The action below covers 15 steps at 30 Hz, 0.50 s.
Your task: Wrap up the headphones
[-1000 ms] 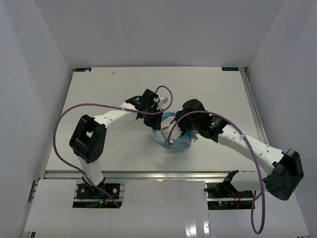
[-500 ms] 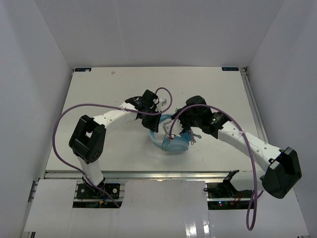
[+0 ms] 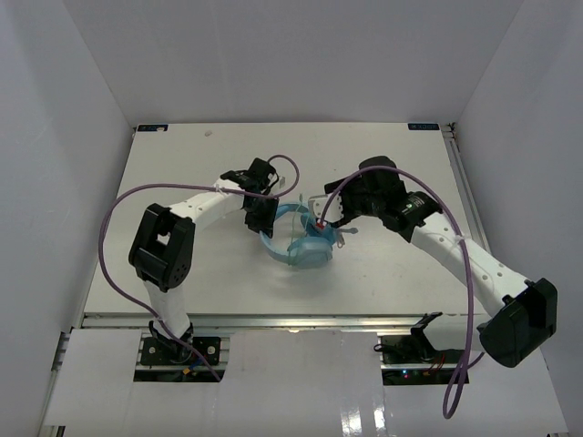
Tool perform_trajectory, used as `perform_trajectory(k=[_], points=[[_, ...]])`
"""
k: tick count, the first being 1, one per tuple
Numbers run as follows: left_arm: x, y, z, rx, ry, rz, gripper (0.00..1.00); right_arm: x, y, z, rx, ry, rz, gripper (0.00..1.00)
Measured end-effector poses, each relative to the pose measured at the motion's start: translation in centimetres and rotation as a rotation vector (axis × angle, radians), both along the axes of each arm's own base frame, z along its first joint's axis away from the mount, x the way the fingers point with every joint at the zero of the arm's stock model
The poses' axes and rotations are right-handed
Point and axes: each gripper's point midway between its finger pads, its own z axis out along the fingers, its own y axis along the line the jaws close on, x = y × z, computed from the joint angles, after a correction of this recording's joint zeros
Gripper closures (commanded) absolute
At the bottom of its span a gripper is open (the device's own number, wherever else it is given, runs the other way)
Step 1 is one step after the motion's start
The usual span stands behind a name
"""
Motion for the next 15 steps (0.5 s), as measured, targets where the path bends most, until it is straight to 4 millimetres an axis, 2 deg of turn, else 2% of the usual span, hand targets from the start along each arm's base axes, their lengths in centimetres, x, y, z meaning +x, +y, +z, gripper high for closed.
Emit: perform_trajectory(k=[8, 12, 15], points=[[4.5, 4.5, -2.4, 0.095, 0.006, 0.173, 1.0, -1.4, -1.9, 3.3, 0.223, 0.101, -0.13, 0.26], [6.5, 5.5, -2.8, 0.11, -0.01, 0.235, 0.99, -3.0, -3.3, 3.0, 0.311, 0.174, -0.191, 0.19], [8.2, 6.2, -2.3, 0.115, -0.052, 0.28, 0.92, -3.9, -4.4, 1.9, 0.354, 0.239, -0.247, 0.17]])
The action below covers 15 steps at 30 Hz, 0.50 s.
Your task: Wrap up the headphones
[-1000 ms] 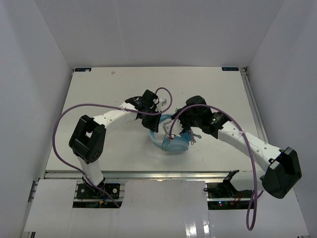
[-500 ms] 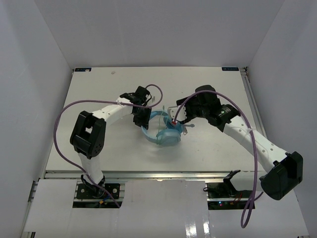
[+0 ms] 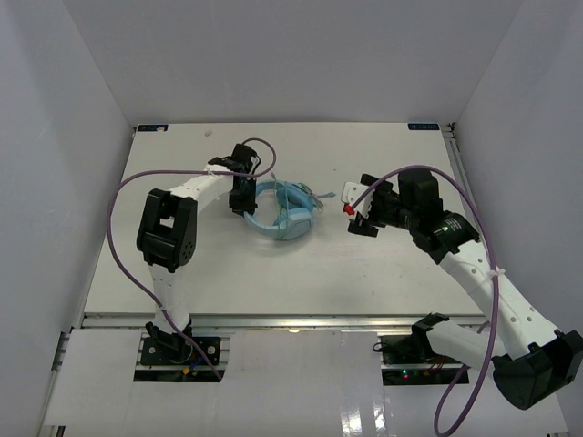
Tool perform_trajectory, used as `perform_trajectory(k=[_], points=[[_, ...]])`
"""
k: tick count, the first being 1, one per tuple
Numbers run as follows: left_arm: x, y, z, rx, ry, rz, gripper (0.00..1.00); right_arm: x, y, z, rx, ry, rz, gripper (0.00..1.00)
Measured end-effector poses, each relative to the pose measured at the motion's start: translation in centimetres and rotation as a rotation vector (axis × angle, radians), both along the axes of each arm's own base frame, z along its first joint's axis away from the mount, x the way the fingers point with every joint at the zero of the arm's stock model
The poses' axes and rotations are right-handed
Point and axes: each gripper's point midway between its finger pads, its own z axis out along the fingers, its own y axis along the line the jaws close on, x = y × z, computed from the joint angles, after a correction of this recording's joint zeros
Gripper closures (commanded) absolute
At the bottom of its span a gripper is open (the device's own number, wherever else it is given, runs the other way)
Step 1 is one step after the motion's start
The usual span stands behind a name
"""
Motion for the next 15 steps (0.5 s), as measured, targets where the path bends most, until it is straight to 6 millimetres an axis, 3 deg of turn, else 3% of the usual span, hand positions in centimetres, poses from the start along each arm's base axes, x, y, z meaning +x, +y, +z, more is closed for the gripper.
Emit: perform_trajectory(k=[7, 10, 13, 15], points=[[2.0, 1.1, 0.7, 0.008, -0.06, 0.067, 0.48, -1.6, -2.1, -2.7, 0.076, 0.122, -0.087, 0.14], [2.3, 1.1, 0.9, -0.005, -0.071, 0.08, 0.37, -2.3, -2.7, -3.8, 0.099, 0.166, -0.111, 0.12], [2.5, 0.9, 1.1, -0.021, -0.08, 0.08, 0.33, -2.8, -3.2, -4.4, 0.127, 0.193, -0.134, 0.07], [2.5, 0.7, 1.6, -0.043, -0.084, 0.071, 0.24, -3.3, -3.4, -4.6, 0.143, 0.209, -0.145, 0.03]])
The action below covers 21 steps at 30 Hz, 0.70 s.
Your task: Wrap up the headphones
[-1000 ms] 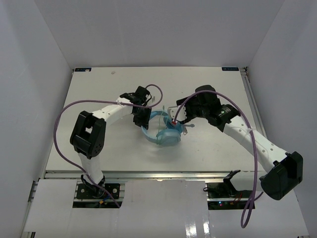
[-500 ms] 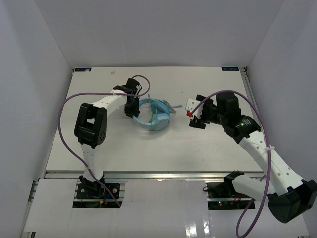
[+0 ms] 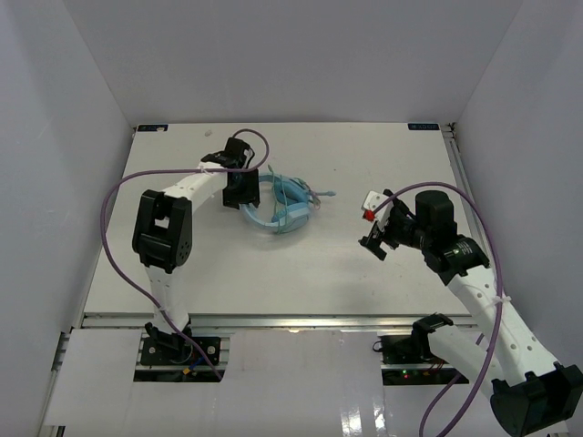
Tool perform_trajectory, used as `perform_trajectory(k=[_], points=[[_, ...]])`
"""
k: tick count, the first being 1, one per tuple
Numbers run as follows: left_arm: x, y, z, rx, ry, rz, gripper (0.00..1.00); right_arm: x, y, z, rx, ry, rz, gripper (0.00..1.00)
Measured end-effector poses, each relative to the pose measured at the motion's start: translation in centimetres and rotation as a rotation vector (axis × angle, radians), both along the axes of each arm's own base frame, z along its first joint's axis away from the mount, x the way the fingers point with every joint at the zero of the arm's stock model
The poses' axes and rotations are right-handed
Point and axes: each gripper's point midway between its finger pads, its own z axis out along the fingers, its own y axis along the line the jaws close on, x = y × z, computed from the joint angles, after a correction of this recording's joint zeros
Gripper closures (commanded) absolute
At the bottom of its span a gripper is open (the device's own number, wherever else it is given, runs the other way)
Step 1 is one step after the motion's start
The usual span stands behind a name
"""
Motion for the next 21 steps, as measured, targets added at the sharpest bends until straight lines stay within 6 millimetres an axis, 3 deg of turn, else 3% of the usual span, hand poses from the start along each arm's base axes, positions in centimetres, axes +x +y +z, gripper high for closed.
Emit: perform_trajectory(k=[5, 12, 17, 21], points=[[-0.1, -0.6, 3.3, -0.068, -0.063, -0.031, 0.1, -0.5, -0.7, 0.1, 0.036, 0.016, -0.043, 0.1], [-2.5, -1.3, 11.8, -0.197, -0.253, -0.106, 0.09, -0.7, -1.7, -0.5, 0.073, 0.09, -0.119, 0.1], [-5.4, -2.1, 17.0, -0.309, -0.386, -0.187, 0.09, -0.4, -2.6, -0.8, 0.115, 0.148, -0.219, 0.1], [-9.4, -2.0, 18.8, -0.379, -0.489, -0.253, 0.06, -0.2, -3.6, -1.3, 0.152, 0.184, -0.328, 0.1]])
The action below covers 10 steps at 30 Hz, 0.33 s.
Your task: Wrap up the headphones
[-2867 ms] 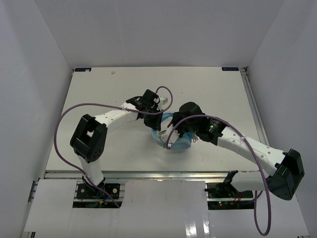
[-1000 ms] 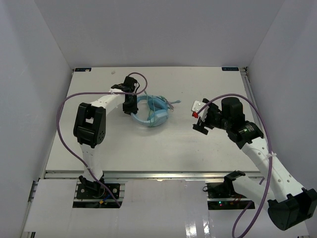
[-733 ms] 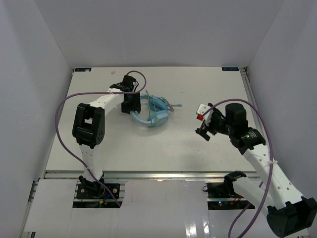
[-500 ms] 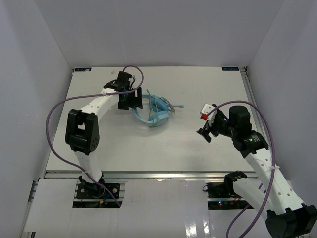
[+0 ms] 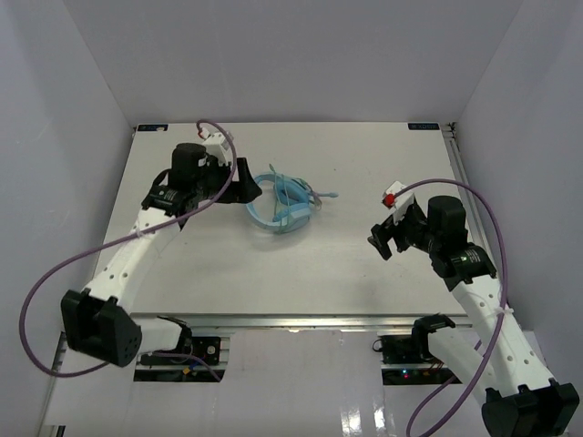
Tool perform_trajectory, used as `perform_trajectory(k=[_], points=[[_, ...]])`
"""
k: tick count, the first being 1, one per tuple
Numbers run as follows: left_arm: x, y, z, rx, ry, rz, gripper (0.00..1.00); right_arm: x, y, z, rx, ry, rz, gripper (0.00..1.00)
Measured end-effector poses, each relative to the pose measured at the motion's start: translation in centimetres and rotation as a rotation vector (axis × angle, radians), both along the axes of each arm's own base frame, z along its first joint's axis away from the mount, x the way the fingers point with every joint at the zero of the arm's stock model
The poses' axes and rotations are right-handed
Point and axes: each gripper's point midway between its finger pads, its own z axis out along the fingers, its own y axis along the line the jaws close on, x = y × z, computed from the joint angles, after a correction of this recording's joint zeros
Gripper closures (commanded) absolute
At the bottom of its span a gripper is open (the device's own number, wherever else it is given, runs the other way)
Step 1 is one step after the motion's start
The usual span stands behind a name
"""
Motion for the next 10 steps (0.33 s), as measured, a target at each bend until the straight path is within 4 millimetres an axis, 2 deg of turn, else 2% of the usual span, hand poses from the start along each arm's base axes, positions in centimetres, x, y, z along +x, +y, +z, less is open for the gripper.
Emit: perform_trajectory(k=[1, 6, 8, 10], points=[[-1.4, 0.2, 0.4, -0.017, -0.032, -0.012, 0.03, 0.0, -0.3, -0.2, 0.009, 0.006, -0.03, 0.1], [-8.5, 1.6, 2.3, -0.109, -0.269, -0.06, 0.02, 0.4, -2.5, -1.0, 0.055, 0.033, -0.201, 0.1], [-10.8, 2.1, 3.0, -0.142, -0.361, -0.077, 0.02, 0.7, -3.4, -1.1, 0.071, 0.036, -0.263, 0.1], [-12.2, 2.4, 3.3, -0.16, -0.419, -0.089, 0.02, 1.0, -4.0, -1.2, 0.084, 0.037, -0.31, 0.1]])
